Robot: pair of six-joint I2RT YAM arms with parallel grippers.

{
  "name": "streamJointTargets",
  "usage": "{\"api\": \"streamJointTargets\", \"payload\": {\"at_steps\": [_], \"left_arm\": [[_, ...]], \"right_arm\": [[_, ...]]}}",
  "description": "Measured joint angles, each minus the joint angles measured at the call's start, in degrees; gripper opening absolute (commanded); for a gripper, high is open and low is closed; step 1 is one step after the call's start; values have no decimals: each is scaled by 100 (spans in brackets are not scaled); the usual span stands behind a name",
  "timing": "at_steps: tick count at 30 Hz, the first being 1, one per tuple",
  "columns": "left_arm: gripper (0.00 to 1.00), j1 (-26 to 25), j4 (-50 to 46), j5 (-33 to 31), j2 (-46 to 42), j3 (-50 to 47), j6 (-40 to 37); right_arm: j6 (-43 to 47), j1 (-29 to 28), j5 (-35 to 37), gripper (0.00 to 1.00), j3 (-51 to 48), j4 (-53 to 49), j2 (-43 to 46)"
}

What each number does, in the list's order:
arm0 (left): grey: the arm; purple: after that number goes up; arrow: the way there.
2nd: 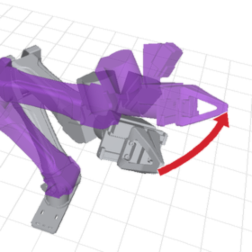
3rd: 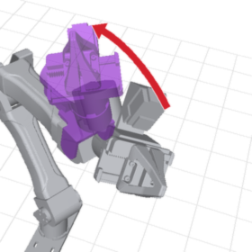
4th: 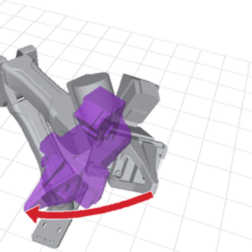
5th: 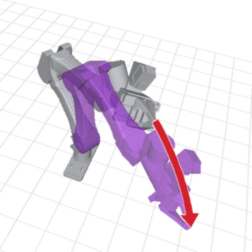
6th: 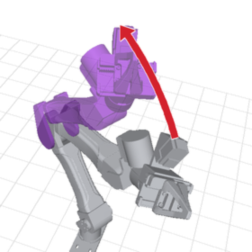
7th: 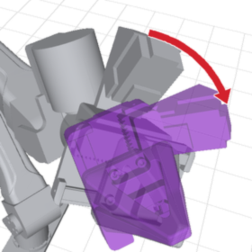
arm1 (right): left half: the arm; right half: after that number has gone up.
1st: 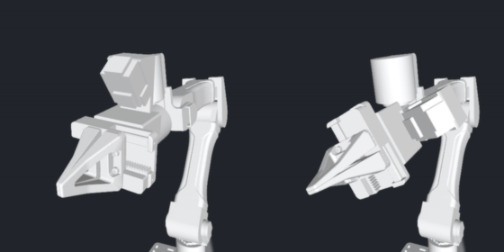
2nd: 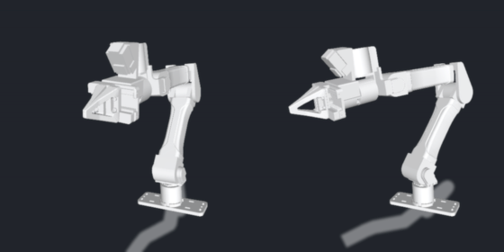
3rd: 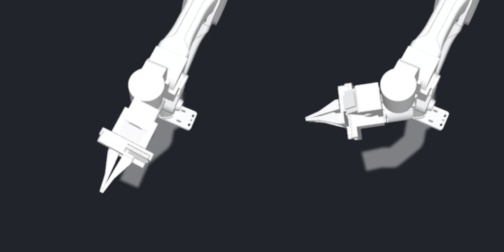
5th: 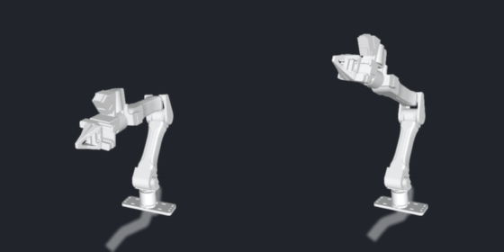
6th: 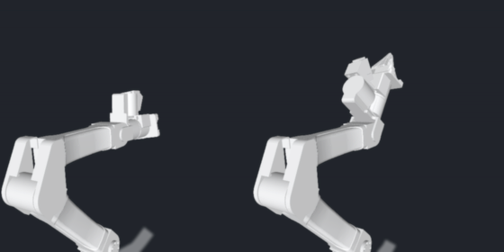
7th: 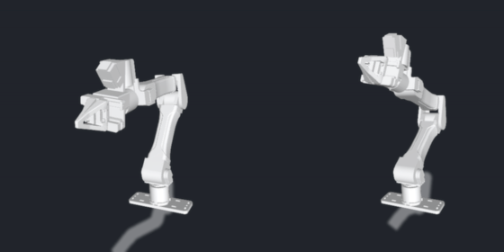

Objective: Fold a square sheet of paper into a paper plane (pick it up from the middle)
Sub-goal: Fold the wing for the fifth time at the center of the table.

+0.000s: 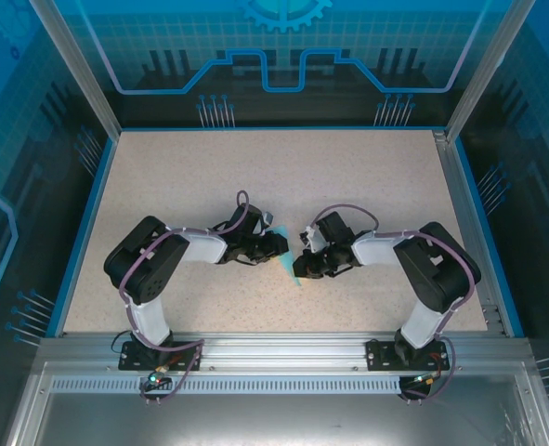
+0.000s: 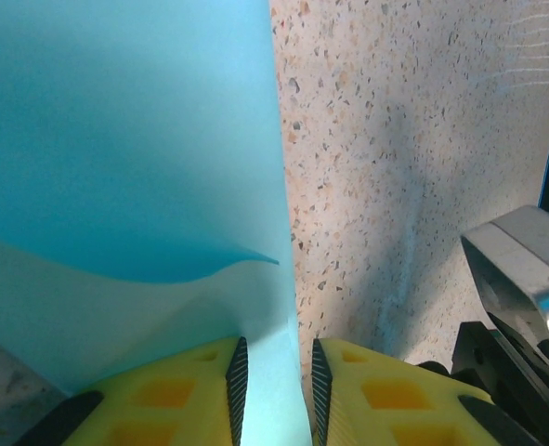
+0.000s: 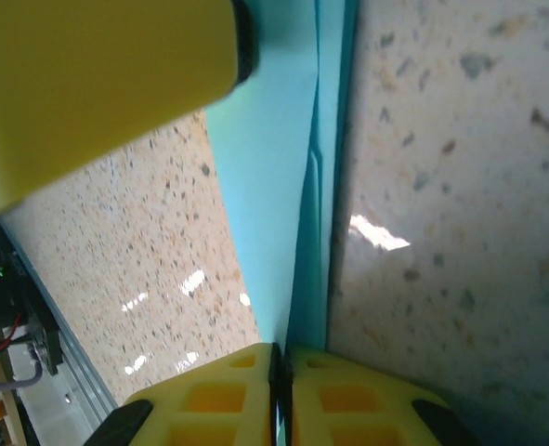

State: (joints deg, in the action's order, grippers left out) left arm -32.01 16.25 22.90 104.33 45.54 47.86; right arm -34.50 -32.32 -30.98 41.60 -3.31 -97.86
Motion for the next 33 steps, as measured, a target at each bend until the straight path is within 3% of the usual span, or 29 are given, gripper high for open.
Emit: {"api": "streamJointTargets", "payload": {"at_steps": [14,23,33], "left_arm": [[28,0,-13,42,20,11,2],[28,0,-15,50,20,11,0],[28,0,-15,50,20,11,0]], "right_arm": [[70,-28,-13,7,57,-339,-57],[203,-105,98,14,197,-680,-7],[267,-118,188,7,201,-870,46]]}}
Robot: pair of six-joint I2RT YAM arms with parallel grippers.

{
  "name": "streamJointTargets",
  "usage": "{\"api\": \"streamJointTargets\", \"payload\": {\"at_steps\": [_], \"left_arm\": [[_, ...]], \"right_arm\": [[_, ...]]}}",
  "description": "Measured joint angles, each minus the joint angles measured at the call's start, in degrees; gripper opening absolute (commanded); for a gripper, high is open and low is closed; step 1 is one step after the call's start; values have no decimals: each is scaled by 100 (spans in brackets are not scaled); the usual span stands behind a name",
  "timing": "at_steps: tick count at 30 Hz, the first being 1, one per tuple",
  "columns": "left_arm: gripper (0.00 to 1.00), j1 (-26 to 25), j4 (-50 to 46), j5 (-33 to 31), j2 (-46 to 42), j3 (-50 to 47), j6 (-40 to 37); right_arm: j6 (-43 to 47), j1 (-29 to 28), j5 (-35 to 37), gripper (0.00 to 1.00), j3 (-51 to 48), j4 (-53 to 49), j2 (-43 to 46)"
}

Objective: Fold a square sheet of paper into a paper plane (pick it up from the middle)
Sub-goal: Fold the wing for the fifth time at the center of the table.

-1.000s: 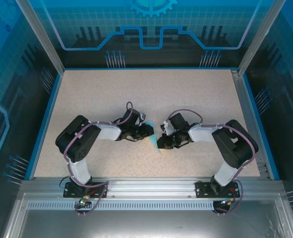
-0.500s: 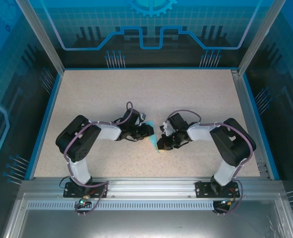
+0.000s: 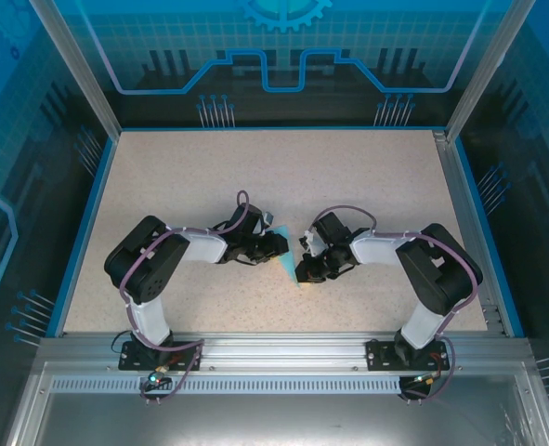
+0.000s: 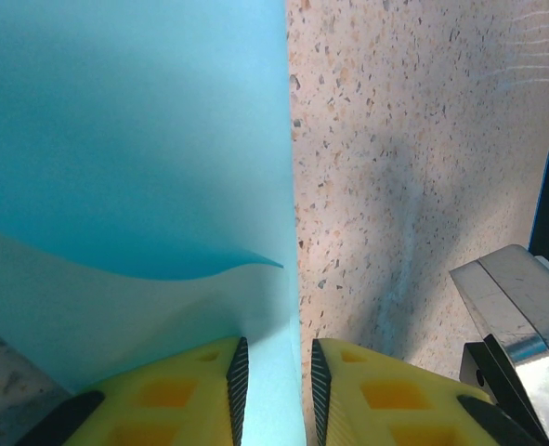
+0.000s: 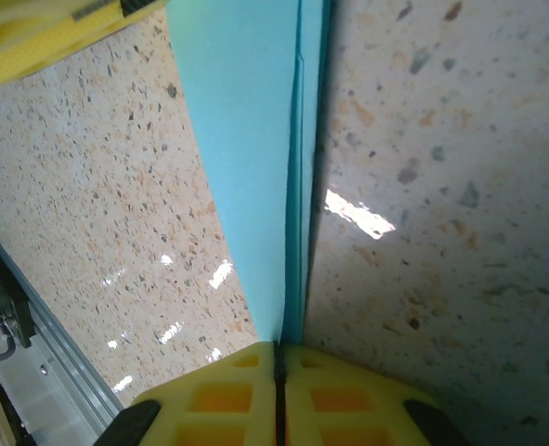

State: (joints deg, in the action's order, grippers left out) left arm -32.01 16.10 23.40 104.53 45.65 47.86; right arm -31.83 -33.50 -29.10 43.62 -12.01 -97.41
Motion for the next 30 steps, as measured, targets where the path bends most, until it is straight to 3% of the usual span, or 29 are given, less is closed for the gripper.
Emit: {"api": "streamJointTargets", "payload": {"at_steps": [8,22,30], "left_arm": [[28,0,-2,0,0,0,0],[28,0,-85,0,0,39,0],[27,0,-87,0,0,39,0]], "right_arm": [[85,-28,116,13,22,-111,50],[188,-131,387,10,195,-560,63],[234,-400,933,14,553,-1073,0]]}}
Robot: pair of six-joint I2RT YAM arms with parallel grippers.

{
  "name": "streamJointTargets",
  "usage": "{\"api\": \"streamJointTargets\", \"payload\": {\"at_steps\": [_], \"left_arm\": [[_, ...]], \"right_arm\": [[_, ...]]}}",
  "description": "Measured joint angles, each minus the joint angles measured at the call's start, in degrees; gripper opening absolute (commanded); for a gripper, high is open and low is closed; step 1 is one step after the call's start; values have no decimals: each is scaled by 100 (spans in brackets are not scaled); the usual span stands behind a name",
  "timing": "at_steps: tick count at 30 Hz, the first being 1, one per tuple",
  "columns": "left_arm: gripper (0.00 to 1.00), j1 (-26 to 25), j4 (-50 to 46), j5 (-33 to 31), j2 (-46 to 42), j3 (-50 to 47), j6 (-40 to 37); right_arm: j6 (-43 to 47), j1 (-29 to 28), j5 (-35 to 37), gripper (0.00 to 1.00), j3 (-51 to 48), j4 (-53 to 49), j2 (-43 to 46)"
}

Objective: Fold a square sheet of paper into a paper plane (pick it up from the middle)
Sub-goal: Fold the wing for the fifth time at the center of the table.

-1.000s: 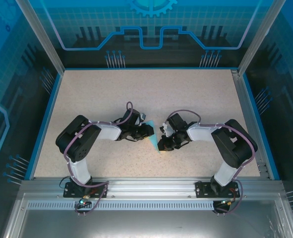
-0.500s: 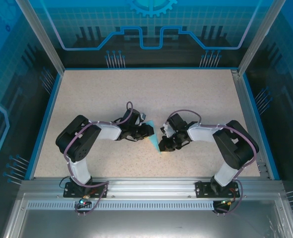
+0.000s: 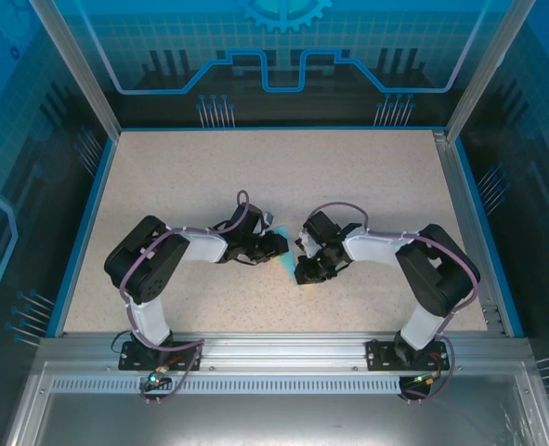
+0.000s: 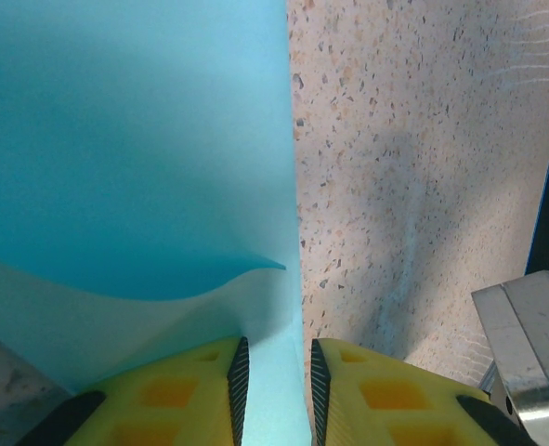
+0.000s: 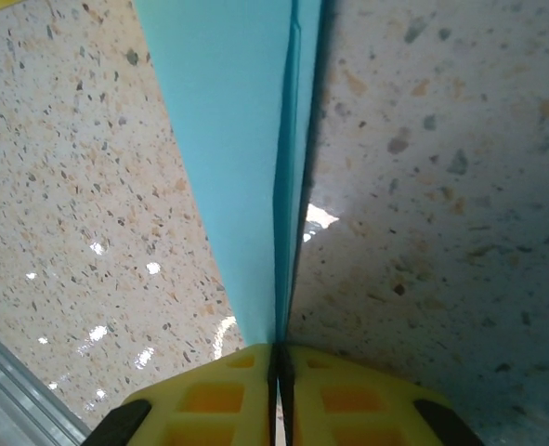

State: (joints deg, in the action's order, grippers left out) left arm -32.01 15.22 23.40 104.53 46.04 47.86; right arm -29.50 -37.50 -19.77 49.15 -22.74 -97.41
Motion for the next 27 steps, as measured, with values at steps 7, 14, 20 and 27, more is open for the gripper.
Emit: {"api": "streamJointTargets", "payload": {"at_steps": [7,14,20,27], "left_arm": [[27,0,-2,-2,0,0,0],[27,0,0,-2,0,0,0],[27,0,0,-2,0,-2,0],[27,0,0,-2,0,-2,2]], "right_arm": [[-138,90,129,13,-203,-46,861],[-876,328,-603,6,-468,1414,1130],[-1475,328,-925,6,-621,2424,455],[-1705,328,-1036,5,-621,2841,-20]]}}
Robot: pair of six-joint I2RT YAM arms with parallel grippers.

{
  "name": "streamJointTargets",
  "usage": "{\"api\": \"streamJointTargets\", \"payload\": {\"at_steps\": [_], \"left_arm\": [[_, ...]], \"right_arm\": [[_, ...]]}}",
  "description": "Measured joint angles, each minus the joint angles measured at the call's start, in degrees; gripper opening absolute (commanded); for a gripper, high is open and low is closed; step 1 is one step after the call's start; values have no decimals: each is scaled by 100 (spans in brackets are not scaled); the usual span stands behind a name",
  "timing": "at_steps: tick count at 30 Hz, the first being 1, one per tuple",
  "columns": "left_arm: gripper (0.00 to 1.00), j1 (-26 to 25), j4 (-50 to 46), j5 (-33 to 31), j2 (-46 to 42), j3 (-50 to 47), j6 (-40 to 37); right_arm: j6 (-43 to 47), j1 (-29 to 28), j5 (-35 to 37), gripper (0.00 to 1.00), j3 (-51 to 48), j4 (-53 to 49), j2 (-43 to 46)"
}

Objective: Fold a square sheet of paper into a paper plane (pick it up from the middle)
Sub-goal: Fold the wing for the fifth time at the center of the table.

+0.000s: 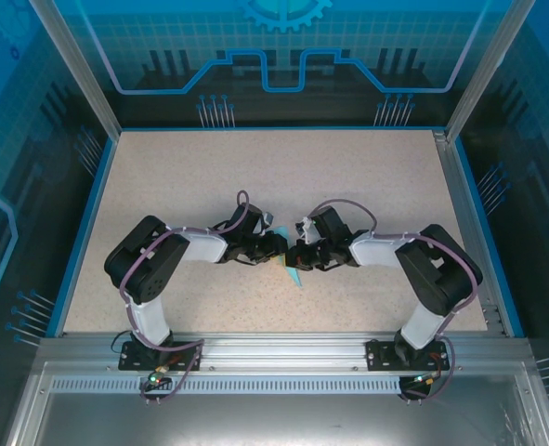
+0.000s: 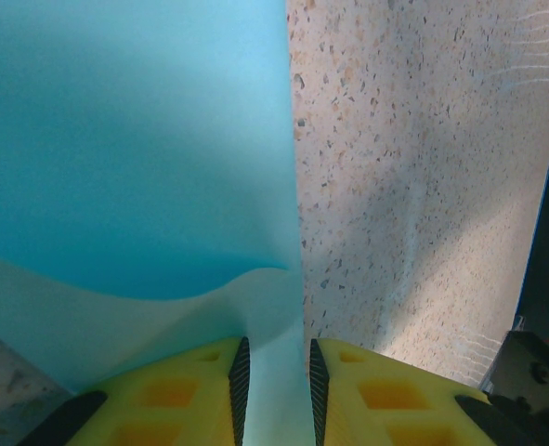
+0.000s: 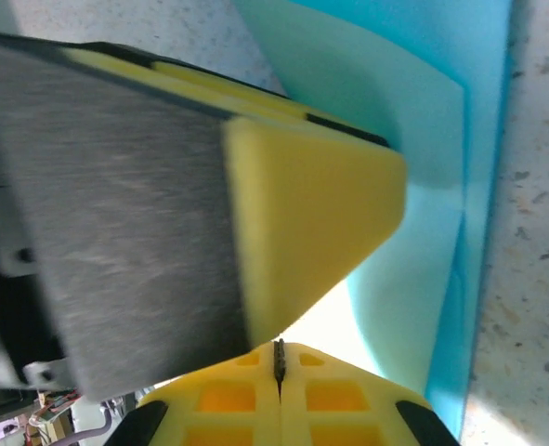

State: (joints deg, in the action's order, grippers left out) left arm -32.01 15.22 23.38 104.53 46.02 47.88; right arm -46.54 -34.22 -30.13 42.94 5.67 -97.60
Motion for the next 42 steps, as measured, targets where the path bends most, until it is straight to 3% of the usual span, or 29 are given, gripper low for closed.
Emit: {"api": "streamJointTargets", "payload": {"at_steps": [11,21,30,42], "left_arm": [[28,0,0,2,0,0,0],[42,0,-391,0,-608,0,-153],[35,-9,-337,-166,-1670,-278,-289],[33,-280,317,-201,-951,-601,-133]], "right_arm": [[92,22,-4,3,-94,151,-407],[852,310,-588,3,-208,74,-461],[1462,616,-1158,4,-44,-420,-638],[1556,651,-1255,4,57,-621,-706]]}}
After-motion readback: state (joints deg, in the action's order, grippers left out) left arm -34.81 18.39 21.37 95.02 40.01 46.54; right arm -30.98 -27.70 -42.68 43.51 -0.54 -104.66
